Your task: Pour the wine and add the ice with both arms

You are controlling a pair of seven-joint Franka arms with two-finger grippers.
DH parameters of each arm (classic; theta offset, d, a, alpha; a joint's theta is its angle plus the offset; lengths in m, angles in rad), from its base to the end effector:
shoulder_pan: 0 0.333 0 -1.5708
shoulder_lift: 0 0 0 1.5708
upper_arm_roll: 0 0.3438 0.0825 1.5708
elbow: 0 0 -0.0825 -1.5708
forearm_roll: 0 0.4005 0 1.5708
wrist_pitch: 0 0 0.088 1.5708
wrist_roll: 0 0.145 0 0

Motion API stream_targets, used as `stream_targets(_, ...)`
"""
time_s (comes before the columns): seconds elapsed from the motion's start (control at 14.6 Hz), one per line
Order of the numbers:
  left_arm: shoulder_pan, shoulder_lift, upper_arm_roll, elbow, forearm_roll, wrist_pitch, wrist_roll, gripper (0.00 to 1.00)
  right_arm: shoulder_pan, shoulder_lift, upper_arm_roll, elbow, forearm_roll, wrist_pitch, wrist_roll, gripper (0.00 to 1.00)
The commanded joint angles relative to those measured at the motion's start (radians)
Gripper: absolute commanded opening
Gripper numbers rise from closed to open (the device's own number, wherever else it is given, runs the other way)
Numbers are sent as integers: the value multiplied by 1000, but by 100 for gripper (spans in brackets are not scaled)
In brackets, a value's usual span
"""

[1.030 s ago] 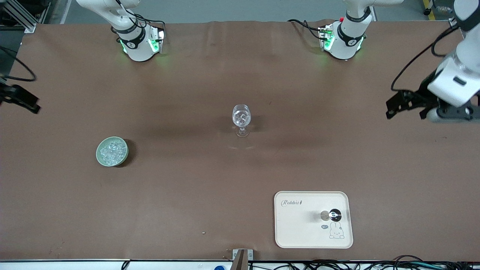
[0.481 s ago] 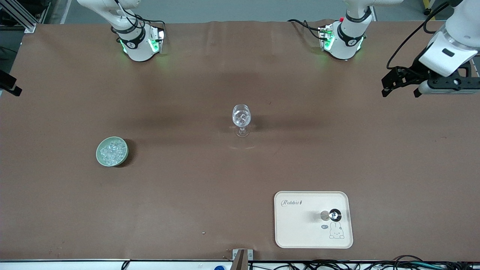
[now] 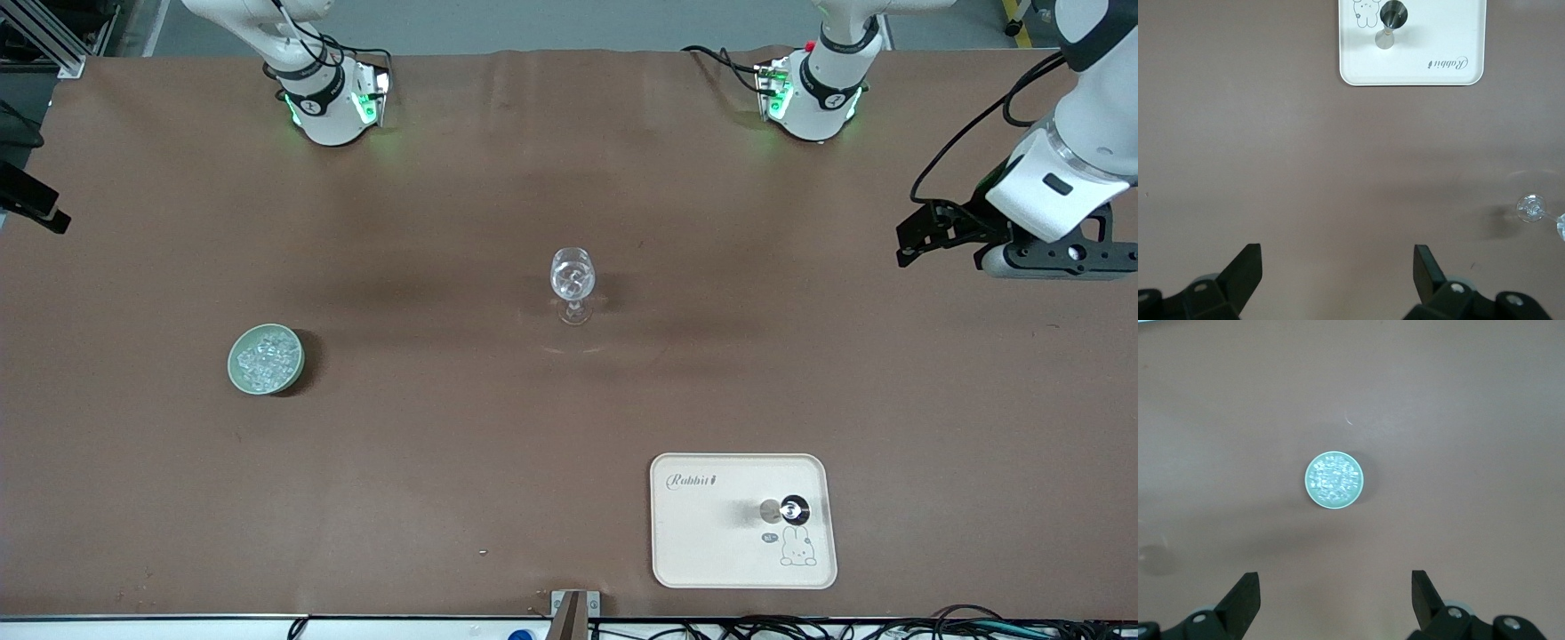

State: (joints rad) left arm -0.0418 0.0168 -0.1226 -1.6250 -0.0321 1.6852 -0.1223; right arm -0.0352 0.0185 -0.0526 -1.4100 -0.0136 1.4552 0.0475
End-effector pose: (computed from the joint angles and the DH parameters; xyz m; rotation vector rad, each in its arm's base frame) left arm 0.5792 -0.0999 0.5884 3.1006 -0.0606 0.0593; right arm 0.5631 -0.0513 0.6711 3.1190 -0.2140 0.0413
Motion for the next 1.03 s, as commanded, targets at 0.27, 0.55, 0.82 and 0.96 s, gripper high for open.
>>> stream_targets(0.27, 23, -3, -20, 20, 0, -45, -10, 100, 0, -15, -6, -21, 32, 10, 12, 100)
stream_targets(0.55, 16, 0, -2, 34, 1, -45, 6, 100, 1, -17, -4, -21, 30, 7, 14, 100)
stream_targets(0.82, -3, -3, 29, 33, 3, -56, 6, 100, -2, -17, -1, -21, 27, 7, 14, 100)
stream_targets(0.96, 0, -5, 29, 33, 3, -56, 10, 100, 0, -17, -1, -21, 27, 5, 14, 100)
